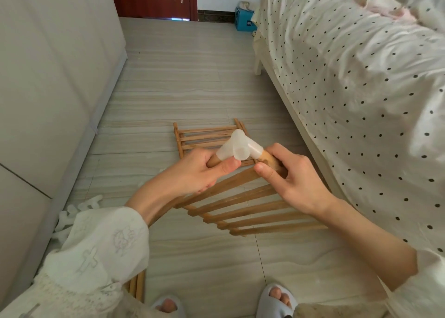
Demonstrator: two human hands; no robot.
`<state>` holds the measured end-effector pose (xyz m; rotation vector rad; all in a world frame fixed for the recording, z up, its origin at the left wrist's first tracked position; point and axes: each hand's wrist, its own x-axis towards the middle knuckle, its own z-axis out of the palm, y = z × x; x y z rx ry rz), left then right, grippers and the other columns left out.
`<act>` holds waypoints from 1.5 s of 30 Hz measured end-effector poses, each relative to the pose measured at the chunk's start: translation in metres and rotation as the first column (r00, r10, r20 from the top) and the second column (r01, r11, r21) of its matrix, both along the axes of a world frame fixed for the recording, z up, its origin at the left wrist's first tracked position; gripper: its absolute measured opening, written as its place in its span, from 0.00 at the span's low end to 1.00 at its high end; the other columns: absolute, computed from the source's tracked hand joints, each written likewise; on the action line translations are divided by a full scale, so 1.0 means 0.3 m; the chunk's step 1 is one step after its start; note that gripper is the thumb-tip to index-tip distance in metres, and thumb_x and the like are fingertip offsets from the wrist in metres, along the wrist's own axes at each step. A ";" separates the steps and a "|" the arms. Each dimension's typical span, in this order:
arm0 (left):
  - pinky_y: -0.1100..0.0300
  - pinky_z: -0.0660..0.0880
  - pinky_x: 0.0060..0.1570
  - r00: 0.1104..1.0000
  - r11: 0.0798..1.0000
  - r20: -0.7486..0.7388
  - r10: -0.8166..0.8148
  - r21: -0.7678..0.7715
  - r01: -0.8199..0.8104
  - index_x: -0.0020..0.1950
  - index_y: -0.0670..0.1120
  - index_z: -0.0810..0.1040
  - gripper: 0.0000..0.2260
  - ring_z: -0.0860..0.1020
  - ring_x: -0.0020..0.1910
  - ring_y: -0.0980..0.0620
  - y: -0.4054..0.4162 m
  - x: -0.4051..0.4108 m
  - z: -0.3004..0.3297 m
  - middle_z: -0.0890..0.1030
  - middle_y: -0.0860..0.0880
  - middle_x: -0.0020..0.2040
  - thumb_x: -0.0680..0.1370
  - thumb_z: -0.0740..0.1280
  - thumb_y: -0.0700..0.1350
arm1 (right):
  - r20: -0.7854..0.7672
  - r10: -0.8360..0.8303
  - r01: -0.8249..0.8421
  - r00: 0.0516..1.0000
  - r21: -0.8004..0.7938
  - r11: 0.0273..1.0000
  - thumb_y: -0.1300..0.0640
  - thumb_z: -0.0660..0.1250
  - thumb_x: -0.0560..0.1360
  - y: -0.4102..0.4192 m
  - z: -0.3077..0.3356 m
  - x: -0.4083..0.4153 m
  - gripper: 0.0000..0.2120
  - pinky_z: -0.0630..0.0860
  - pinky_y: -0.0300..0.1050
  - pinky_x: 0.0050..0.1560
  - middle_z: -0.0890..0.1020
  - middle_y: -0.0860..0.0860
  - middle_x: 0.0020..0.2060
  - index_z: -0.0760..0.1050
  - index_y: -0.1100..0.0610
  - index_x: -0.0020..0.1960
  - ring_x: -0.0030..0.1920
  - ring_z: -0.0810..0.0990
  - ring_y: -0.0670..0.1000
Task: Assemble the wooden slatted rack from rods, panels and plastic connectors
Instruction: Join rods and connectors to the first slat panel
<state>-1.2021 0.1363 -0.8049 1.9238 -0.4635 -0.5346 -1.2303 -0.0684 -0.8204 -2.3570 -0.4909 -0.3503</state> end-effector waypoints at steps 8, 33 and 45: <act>0.66 0.59 0.22 0.945 0.983 -0.284 -0.164 0.034 0.181 0.24 0.51 0.66 0.19 0.60 0.20 0.56 0.041 -0.004 0.022 0.63 0.54 0.21 0.68 0.66 0.61 | 0.062 0.051 -0.049 0.997 -0.025 0.998 0.42 0.58 0.75 0.001 0.018 -0.007 0.20 0.64 0.31 0.30 0.68 0.42 0.27 0.76 0.59 0.49 0.30 0.69 0.46; 0.66 0.61 0.22 0.993 0.944 -0.115 0.001 -0.327 -0.039 0.58 0.51 0.77 0.22 0.62 0.23 0.57 0.049 0.002 0.014 0.77 0.50 0.36 0.72 0.58 0.62 | 0.096 -0.032 0.045 0.995 -0.141 0.989 0.38 0.57 0.75 0.051 0.000 0.010 0.21 0.62 0.33 0.28 0.66 0.38 0.26 0.77 0.55 0.49 0.25 0.67 0.37; 0.67 0.63 0.23 0.948 0.804 -0.209 -0.238 -0.590 0.072 0.61 0.58 0.78 0.20 0.61 0.22 0.60 0.068 0.027 0.009 0.73 0.51 0.33 0.71 0.66 0.60 | -0.133 0.093 -0.080 0.987 0.102 0.992 0.43 0.61 0.75 0.056 0.064 0.015 0.13 0.60 0.34 0.31 0.64 0.43 0.25 0.67 0.43 0.33 0.28 0.62 0.44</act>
